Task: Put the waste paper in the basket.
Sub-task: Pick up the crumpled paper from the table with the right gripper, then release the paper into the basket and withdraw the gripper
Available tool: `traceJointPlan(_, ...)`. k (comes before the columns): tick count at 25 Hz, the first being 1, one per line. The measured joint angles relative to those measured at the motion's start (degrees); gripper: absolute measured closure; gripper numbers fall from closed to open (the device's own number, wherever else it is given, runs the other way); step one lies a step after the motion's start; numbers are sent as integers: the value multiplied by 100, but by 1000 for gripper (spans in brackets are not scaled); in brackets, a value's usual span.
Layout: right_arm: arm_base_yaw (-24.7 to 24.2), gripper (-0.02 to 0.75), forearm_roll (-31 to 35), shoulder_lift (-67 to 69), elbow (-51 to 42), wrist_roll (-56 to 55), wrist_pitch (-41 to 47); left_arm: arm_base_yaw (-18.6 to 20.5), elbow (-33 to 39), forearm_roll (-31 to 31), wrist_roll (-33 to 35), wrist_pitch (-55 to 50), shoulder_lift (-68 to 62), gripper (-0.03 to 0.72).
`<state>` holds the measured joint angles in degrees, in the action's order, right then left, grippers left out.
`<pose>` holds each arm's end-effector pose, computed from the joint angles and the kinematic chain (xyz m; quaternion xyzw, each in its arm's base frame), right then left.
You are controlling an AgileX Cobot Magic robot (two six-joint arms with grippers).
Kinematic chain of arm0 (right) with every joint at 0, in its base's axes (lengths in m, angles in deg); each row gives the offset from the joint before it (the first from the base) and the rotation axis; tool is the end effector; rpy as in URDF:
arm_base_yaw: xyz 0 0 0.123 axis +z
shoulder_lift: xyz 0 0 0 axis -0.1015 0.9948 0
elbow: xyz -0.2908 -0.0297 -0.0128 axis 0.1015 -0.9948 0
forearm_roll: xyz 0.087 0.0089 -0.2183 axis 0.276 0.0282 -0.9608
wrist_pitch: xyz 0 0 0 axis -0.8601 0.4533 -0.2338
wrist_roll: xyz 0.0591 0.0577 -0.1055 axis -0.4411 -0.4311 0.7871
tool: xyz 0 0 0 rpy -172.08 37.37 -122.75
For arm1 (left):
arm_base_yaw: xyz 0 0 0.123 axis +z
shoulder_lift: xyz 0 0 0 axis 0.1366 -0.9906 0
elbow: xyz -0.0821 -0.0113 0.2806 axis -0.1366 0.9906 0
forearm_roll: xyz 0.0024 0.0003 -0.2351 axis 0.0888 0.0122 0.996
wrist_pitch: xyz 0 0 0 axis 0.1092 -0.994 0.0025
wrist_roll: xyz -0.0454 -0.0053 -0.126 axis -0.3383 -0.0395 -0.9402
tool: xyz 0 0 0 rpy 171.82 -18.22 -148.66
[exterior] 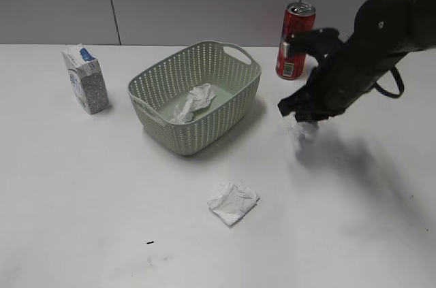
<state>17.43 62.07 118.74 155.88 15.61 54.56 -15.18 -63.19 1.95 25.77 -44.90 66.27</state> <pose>0.3556 0.1583 0.1437 -0.1959 0.9546 0.0640 0.2153 0.0107 -0.0021 0.2539 0.0687 0.8422 -0.0280 0.5340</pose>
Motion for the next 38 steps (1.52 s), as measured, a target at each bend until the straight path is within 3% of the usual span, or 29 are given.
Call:
traceJointPlan(9,1046,703,508,-320,1404,1153,-559,0,0,0,0,0,0,109)
traceJointPlan(17,1121,686,1051,916,2533,1171,-636,0,0,0,0,0,0,109)
traceJointPlan(20,1125,559,1115,1260,2602,1171,-428,0,0,-4,0,0,0,109)
traceJointPlan(23,1125,300,1167,1413,2602,1171,-138,0,0,-4,0,0,0,109)
traceJointPlan(26,1125,123,1172,1418,2682,1171,92,0,0,-4,0,0,0,109)
traceJointPlan(29,1125,88,1172,1388,2939,1171,501,0,0,-4,0,0,0,109)
traceJointPlan(32,1125,91,1025,1276,3338,928,1444,0,0,-4,0,0,0,109)
traceJointPlan(38,1024,157,-5,995,3791,594,3750,0,0,-4,6,6,0,109)
